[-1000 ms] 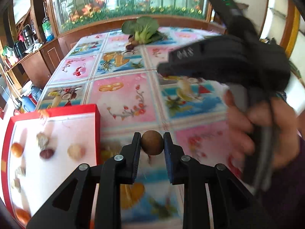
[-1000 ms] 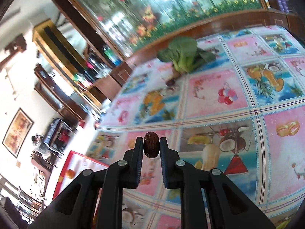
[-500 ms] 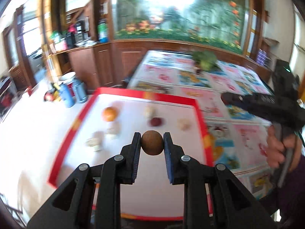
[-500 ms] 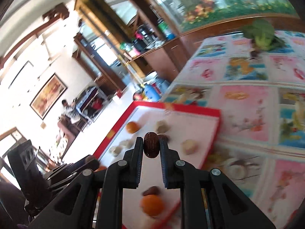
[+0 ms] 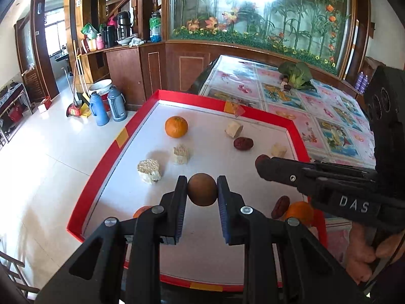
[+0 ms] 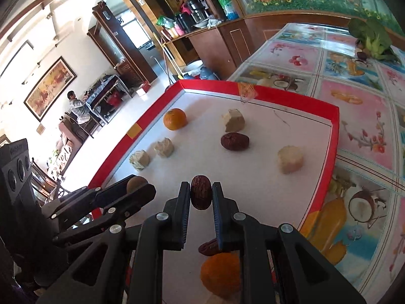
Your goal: Organize fruits
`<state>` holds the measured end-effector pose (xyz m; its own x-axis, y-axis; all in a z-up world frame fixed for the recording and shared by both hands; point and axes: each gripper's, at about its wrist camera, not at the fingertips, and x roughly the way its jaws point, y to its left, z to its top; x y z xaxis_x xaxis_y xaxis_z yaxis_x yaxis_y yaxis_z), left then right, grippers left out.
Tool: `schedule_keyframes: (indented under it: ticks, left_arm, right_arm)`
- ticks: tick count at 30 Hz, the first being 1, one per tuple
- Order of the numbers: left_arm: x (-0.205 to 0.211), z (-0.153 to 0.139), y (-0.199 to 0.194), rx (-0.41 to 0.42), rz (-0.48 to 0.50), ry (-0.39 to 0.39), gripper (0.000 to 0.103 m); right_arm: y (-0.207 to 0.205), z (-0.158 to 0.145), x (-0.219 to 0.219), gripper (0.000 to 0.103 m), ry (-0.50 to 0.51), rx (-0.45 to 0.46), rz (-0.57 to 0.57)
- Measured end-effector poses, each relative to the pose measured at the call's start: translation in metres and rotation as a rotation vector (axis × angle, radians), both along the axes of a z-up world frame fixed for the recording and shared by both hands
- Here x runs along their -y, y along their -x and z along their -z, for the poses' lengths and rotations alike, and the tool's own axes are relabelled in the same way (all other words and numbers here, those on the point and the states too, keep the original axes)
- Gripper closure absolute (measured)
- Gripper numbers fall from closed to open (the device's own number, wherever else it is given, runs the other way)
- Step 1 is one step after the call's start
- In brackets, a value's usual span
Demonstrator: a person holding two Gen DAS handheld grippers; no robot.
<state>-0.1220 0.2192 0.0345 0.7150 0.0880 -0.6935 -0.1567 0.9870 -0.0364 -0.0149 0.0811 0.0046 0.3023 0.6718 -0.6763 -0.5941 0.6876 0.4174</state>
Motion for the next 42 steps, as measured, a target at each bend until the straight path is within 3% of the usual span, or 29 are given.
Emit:
schedule_keyframes:
  ticks: [5,11,18,21,26,35,42]
  left_arm:
    - [0.000,0.012,-0.012,-0.047,-0.001,0.008,0.077]
    - [0.000,0.024,-0.018,-0.089,-0.012,0.009,0.077]
    - [0.003,0.026,-0.022,-0.109,-0.044,-0.031,0.077]
    - [0.005,0.023,-0.020,-0.113,-0.066,-0.047,0.062]
    - [0.007,0.005,-0.004,-0.044,-0.123,-0.100,0.027]
    - [0.032,-0.037,0.033,0.071,-0.156,-0.176,0.005]
    - [0.056,-0.065,0.065,0.157,-0.194,-0.244,0.000]
  right_arm:
    - [0.001,0.008,0.004,0.088,0.011,-0.022,0.004]
    - [0.012,0.005,0.002,0.087,0.040,0.016,-0.008]
    - [0.015,-0.003,0.013,0.070,0.033,0.068,0.006]
    - [0.019,-0.014,0.029,0.062,-0.019,0.104,0.024]
    - [0.032,-0.036,0.053,0.058,-0.074,0.171,0.064]
    - [0.076,-0.071,0.089,0.047,-0.108,0.309,0.108]
    - [0.113,-0.085,0.109,0.025,-0.081,0.470,0.151]
